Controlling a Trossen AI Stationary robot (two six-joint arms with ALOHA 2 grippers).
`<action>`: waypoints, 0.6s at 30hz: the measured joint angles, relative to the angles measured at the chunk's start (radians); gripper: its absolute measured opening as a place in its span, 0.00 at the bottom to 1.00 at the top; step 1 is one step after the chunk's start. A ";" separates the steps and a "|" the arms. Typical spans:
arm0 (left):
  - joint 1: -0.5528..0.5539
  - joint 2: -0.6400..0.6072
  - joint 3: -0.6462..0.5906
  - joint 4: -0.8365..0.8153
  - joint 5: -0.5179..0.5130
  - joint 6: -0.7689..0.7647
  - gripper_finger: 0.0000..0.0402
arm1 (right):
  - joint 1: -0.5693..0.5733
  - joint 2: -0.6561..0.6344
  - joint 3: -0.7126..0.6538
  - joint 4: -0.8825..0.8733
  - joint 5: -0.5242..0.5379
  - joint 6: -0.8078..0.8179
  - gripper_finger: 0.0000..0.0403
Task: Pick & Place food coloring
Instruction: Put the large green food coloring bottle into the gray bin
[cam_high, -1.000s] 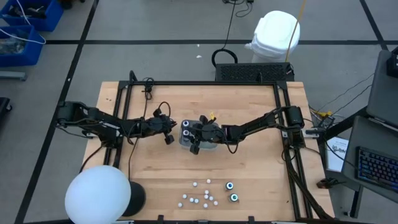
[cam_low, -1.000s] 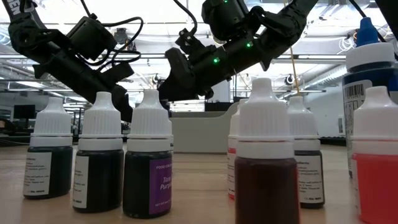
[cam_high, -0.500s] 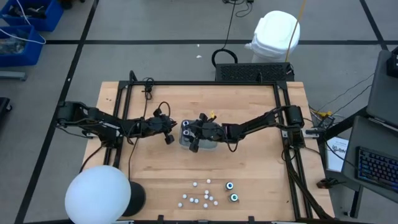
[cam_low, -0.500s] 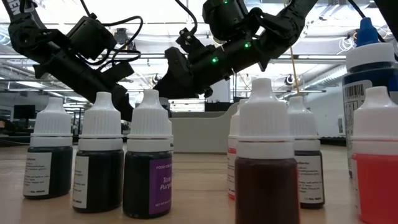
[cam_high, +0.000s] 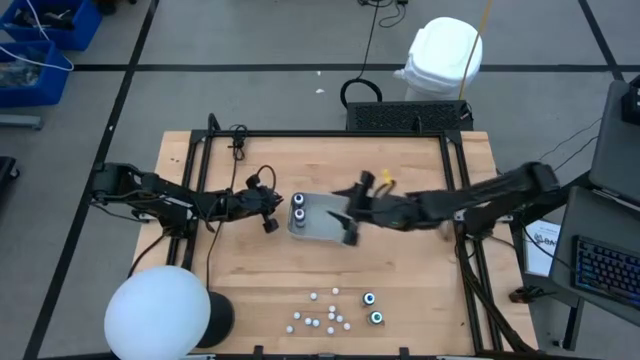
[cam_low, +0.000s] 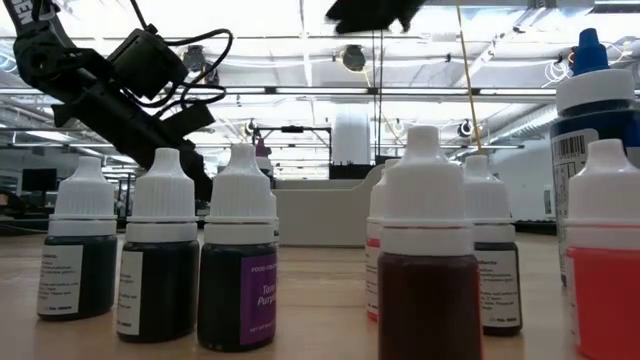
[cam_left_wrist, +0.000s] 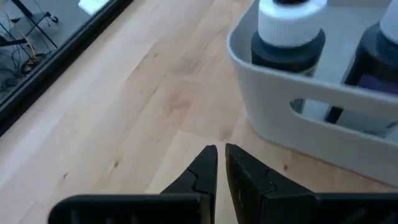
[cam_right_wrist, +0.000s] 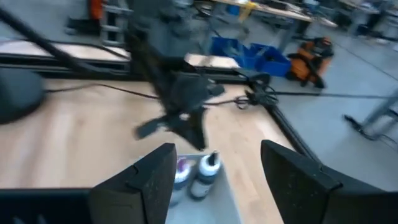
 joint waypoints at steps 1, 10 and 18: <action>0.000 0.000 0.000 -0.005 0.000 0.001 0.10 | 0.032 -0.032 0.000 -0.040 0.001 0.012 0.54; 0.000 -0.001 0.000 -0.052 -0.002 0.072 0.10 | 0.357 -0.087 0.000 -0.295 0.202 0.187 0.54; 0.000 -0.043 0.000 -0.192 -0.095 0.062 0.10 | 0.567 0.012 0.000 -0.242 0.233 0.195 0.54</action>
